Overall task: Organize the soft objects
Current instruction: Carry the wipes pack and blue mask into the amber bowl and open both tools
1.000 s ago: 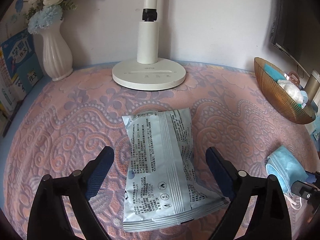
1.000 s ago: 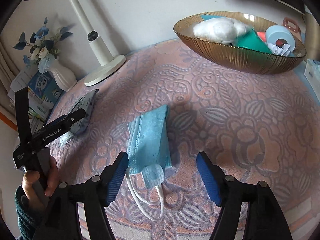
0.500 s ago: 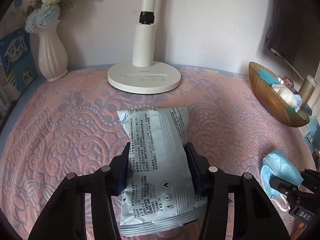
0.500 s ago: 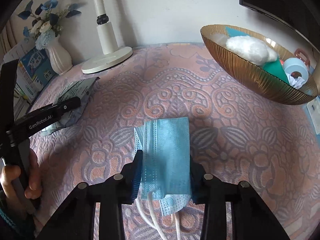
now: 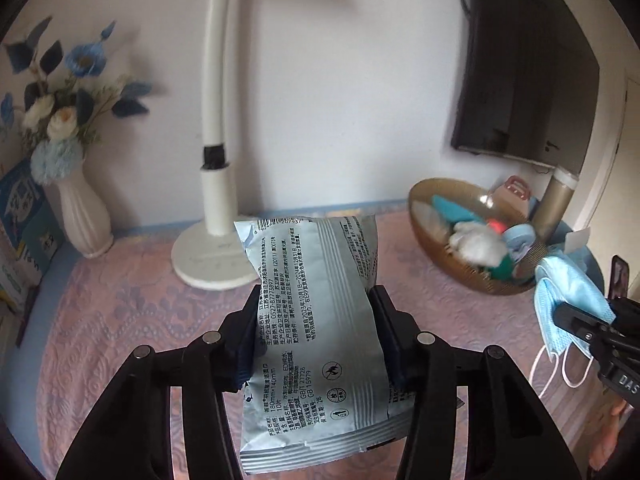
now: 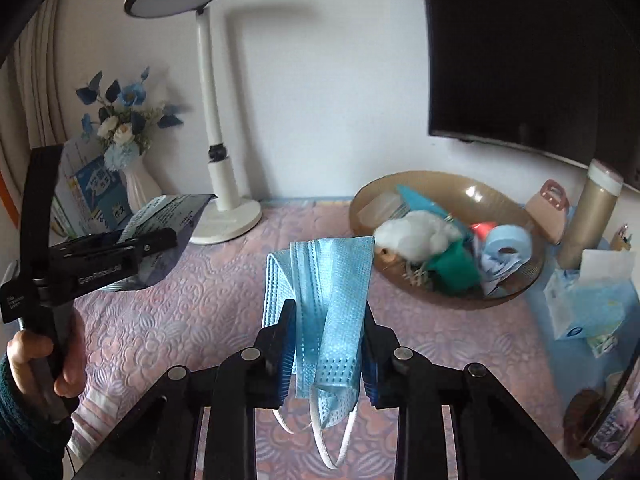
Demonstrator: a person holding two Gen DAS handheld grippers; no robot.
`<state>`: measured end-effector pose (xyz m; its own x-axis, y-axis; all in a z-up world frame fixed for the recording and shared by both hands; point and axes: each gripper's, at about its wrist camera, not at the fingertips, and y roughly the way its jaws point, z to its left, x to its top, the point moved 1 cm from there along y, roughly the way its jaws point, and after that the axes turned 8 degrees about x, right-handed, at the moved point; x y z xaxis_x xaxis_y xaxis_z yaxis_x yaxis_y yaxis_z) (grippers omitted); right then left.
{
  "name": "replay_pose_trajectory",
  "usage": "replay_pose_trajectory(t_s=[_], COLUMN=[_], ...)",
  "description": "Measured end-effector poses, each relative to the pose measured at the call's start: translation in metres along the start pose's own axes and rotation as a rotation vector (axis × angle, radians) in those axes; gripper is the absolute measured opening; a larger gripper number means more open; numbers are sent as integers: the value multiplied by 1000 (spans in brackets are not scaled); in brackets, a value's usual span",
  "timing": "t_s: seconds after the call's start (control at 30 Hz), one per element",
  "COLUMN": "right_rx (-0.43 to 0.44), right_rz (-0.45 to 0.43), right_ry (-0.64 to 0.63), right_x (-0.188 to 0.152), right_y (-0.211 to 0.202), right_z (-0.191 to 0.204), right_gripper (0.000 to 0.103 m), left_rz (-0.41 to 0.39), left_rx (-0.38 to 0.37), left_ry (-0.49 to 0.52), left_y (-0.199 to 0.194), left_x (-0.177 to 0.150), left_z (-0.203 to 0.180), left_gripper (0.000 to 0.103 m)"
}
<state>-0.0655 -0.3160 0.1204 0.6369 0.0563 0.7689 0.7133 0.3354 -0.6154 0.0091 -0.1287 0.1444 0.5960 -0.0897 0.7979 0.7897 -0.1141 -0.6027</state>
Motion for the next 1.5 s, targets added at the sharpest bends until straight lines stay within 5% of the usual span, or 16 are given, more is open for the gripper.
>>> replay_pose_trajectory(t_s=[0.3,0.6,0.67,0.7,0.73,0.77,0.8,0.9,1.07,1.23,1.5], right_rx=[-144,-214,-227,-239,-248,-253,-269,-330,-310,-259,-106], right_rz=[-110,-54,-51,-43,-30,-13,-1,-4,-44,-119,-113], right_ry=[103,218,223,222,217,208,199,183,219,174,15], right_x=[72,115,120,123,125,125,123,114,103,106,79], right_y=[-40,18,29,34,40,45,48,41,14,-19,1], right_z=[-87,-172,-181,-186,-189,-191,-194,-197,-189,-131,3], right_gripper=[27,28,39,55,66,68,70,70,70,91,99], left_rz=[-48,38,38,40,38,30,6,-23,-81,-101,-17], left_rx=[-124,-175,-185,-196,-200,-198,-191,-152,-80,-46,116], left_ry=[99,118,104,101,97,93,91,108,106,-5,-170], left_y=[29,110,114,114,112,107,100,83,28,-26,-35], left_x=[73,85,85,86,86,86,85,86,86,79,9], left_z=[-103,-167,-167,-165,-162,-155,-149,-130,-78,-8,82], left_gripper=[48,49,53,65,74,87,89,89,89,93,94])
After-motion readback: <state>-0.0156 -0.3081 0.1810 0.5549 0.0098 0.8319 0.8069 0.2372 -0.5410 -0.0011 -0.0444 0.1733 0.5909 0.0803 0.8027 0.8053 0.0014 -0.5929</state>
